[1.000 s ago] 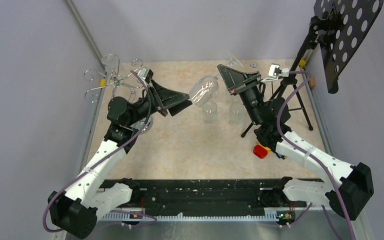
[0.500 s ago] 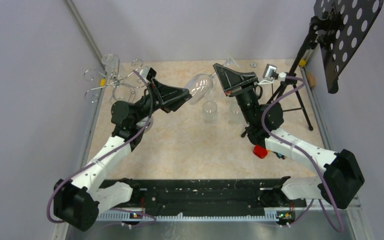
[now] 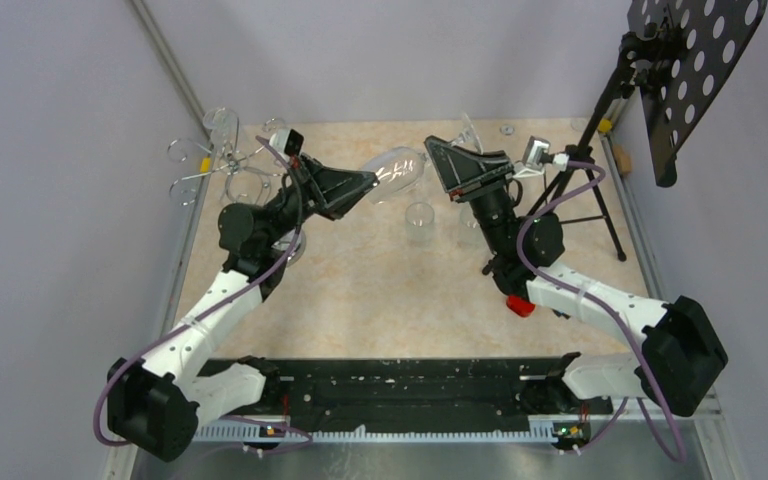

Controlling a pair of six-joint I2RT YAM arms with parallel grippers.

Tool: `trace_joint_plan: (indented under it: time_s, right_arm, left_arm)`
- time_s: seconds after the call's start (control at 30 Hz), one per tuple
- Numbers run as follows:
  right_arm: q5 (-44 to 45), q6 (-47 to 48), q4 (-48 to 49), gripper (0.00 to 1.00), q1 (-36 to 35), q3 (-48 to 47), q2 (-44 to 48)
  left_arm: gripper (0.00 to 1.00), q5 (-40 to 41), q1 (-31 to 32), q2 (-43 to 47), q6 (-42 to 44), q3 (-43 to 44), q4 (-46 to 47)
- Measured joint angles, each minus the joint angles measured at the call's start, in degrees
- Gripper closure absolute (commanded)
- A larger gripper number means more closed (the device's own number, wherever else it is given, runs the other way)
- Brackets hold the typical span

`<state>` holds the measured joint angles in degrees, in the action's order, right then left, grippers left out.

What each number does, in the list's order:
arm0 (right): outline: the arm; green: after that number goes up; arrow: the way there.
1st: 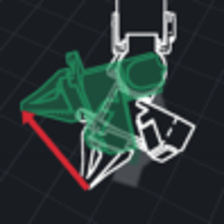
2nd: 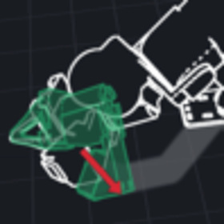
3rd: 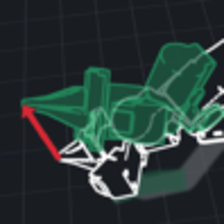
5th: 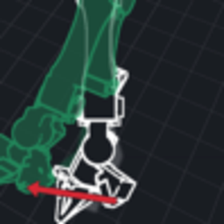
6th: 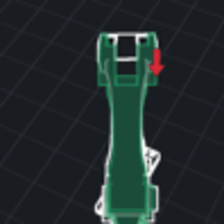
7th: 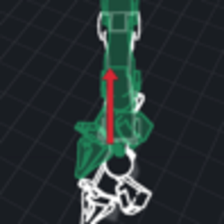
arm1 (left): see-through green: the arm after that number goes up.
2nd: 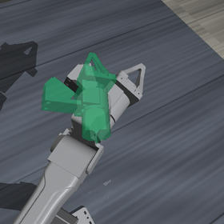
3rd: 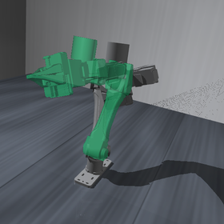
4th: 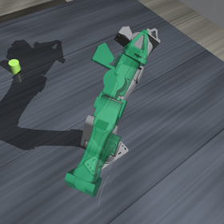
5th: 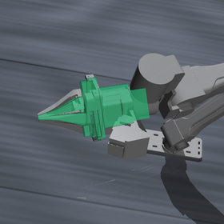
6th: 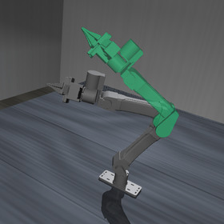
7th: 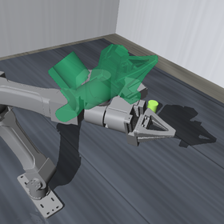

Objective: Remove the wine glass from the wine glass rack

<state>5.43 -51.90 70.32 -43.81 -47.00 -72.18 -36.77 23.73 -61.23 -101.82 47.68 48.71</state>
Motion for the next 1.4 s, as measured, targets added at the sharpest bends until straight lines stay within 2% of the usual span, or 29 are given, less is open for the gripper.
trace_joint_plan:
  time_s: [0.07, 0.2, 0.37, 0.47, 0.57, 0.7, 0.93, 1.13, 1.4]
  right_arm:
    - [-0.8, 0.4, -1.4, 0.46, -0.3, 0.8, 0.1]
    - [-1.5, 1.4, -4.5, 0.37, -0.3, 2.3, 1.8]
    - [-1.7, 2.2, -8.2, 0.33, -0.3, 3.8, 6.2]
    - [-1.7, 2.6, -12.6, 0.33, -0.3, 4.3, 9.5]
    - [-1.5, 3.5, -18.8, 0.35, -0.3, 4.3, 13.1]
    - [0.1, 5.8, -31.3, 0.41, -0.3, 4.1, 18.6]
    - [7.2, 11.0, -56.7, 0.47, -0.3, -1.6, 21.9]
    - [14.5, 13.9, -72.5, 0.49, -0.3, -5.8, 22.2]
    - [22.2, 15.1, -83.6, 0.49, -0.3, -6.8, 24.2]
  left_arm:
    - [1.00, 0.2, 0.0, 0.7, 3.4, 1.0, -3.6]
    - [1.00, 2.0, 0.0, 3.6, 13.5, 3.8, -14.2]
    - [1.00, 6.0, 0.0, 7.2, 27.4, 9.5, -28.5]
    - [1.00, 8.1, 0.0, 7.6, 35.0, 13.8, -36.3]
    - [1.00, 9.1, 0.0, 6.4, 43.7, 19.8, -47.9]
    - [1.00, 9.7, 0.1, 2.7, 56.0, 28.0, -64.4]
    - [1.00, 15.8, 1.9, -2.6, 72.3, 33.5, -87.7]
    - [1.00, 22.2, 9.1, -8.4, 79.8, 38.7, -99.6]
    - [1.00, 30.9, 20.3, -18.4, 84.2, 43.9, -106.7]
